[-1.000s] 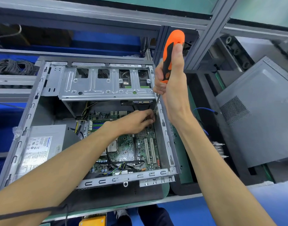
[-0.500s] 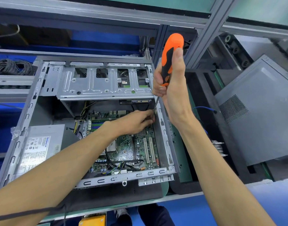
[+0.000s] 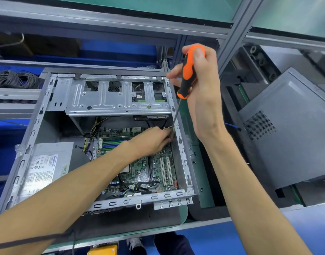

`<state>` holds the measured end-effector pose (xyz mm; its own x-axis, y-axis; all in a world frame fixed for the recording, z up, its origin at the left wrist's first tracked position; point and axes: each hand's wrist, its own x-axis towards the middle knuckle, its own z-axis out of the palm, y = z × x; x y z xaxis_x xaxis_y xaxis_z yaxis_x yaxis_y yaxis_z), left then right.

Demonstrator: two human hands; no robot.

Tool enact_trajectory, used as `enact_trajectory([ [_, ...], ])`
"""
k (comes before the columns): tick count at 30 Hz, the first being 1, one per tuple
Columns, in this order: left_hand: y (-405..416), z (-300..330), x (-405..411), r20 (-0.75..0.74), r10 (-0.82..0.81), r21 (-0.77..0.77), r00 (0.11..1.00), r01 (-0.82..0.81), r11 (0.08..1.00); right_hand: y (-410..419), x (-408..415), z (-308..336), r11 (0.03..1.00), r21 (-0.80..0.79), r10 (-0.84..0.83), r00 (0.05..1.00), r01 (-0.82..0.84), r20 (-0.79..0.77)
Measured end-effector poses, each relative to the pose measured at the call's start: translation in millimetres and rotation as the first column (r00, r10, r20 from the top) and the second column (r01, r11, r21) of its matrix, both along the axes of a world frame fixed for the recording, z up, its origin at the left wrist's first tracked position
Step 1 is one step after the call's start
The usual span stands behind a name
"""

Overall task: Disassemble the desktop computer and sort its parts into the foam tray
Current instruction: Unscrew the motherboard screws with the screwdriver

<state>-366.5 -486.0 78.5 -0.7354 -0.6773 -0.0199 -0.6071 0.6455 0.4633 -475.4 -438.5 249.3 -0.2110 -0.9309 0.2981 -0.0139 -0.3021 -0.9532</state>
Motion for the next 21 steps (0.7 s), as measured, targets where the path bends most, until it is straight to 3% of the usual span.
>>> enact_trajectory([
  [6,4.3,3.6,-2.1,0.058,0.027,-0.009,0.998,-0.026,1.0,1.5,4.8,6.9,0.995,-0.054,-0.084,0.995,0.081,-0.053],
  [11,3.8,20.5,3.0,0.084,0.032,0.131,0.996,-0.043,0.99,-3.7,5.9,8.1,0.994,-0.052,0.102,0.988,-0.097,0.117],
  [15,0.8,65.4,23.8,0.13,0.021,0.206,0.991,-0.047,0.977,-11.9,-1.4,10.5,0.95,0.007,0.307,0.94,-0.312,0.148],
  [18,0.6,123.1,36.8,-0.136,0.184,0.188,0.973,-0.157,0.97,-13.9,-2.7,10.6,0.927,0.015,0.367,0.914,-0.375,0.17],
  [21,9.2,181.2,40.3,-0.54,0.118,-0.082,0.833,-0.191,0.978,-13.6,-2.5,9.5,0.933,0.055,0.337,0.917,-0.356,0.211],
])
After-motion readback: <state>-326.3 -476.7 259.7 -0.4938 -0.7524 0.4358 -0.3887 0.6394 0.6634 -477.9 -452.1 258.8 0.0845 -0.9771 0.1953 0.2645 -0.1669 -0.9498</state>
